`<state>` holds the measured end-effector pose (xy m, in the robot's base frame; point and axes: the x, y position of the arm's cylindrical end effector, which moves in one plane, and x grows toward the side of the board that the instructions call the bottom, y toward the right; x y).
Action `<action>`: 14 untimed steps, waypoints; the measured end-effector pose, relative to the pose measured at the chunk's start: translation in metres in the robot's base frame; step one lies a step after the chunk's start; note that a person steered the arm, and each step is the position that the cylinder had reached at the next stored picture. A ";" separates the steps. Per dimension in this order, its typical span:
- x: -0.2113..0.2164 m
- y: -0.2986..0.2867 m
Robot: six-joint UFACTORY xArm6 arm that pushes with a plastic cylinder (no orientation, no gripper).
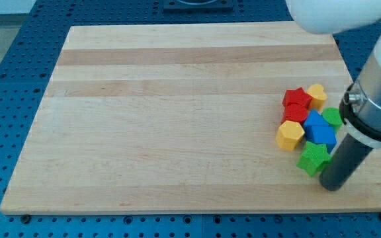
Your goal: Nudge the group of blocks a bit down
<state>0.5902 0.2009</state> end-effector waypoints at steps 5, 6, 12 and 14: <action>-0.311 0.010; -0.313 -0.022; -0.268 -0.018; -0.206 -0.012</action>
<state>0.3839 0.1886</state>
